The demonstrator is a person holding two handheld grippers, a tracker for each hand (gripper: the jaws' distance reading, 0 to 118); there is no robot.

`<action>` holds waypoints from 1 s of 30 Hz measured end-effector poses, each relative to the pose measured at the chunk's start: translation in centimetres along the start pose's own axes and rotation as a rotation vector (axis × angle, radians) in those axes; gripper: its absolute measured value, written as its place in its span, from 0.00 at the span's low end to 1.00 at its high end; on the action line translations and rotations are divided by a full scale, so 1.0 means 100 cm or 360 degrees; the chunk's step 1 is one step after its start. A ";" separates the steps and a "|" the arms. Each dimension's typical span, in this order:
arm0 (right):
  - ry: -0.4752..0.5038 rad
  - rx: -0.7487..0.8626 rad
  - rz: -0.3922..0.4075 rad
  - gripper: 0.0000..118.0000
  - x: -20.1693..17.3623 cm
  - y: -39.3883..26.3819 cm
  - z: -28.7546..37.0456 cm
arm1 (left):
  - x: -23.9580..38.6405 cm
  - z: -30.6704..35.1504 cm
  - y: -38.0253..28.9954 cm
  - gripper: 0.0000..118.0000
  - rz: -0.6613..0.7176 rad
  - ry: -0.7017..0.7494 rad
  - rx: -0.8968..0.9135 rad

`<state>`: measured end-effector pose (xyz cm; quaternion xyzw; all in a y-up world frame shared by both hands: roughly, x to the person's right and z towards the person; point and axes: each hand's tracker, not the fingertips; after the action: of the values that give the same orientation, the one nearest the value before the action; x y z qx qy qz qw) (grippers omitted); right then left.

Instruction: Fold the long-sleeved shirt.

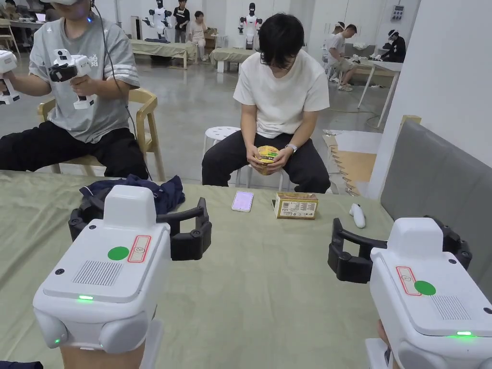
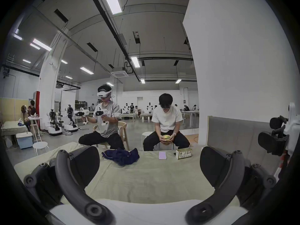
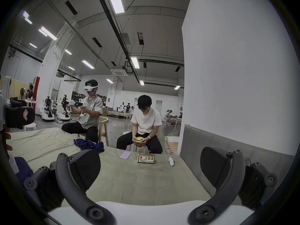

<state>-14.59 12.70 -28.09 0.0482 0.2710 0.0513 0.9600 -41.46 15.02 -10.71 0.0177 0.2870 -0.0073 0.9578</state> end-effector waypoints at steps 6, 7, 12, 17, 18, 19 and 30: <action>-0.0028 0.0042 -0.0013 1.00 -0.005 0.000 0.003 | -0.006 -0.002 -0.001 0.94 0.0011 0.0001 0.0001; -0.0028 0.0043 -0.0008 1.00 -0.004 -0.001 0.003 | -0.007 -0.002 -0.001 0.94 0.0023 0.0004 0.0007; -0.0021 0.0038 -0.0015 1.00 -0.003 -0.002 0.005 | -0.011 0.000 0.000 0.94 0.0059 0.0008 0.0014; -0.0035 0.0026 -0.0029 1.00 -0.001 -0.004 0.007 | -0.010 0.003 0.003 0.94 0.0009 0.0031 0.0021; -0.0037 0.0027 -0.0028 1.00 -0.001 -0.004 0.008 | -0.011 0.005 0.004 0.94 0.0029 0.0015 0.0016; -0.0041 0.0032 -0.0024 1.00 -0.001 -0.005 0.008 | -0.011 0.006 0.004 0.94 0.0032 0.0013 0.0020; -0.0049 0.0054 -0.0028 1.00 0.003 -0.003 0.012 | -0.006 0.006 0.000 0.94 -0.0005 0.0017 0.0019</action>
<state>-13.67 12.36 -27.25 0.0629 0.2574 0.0374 0.9635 -41.63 15.00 -9.89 0.0231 0.2922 -0.0104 0.9560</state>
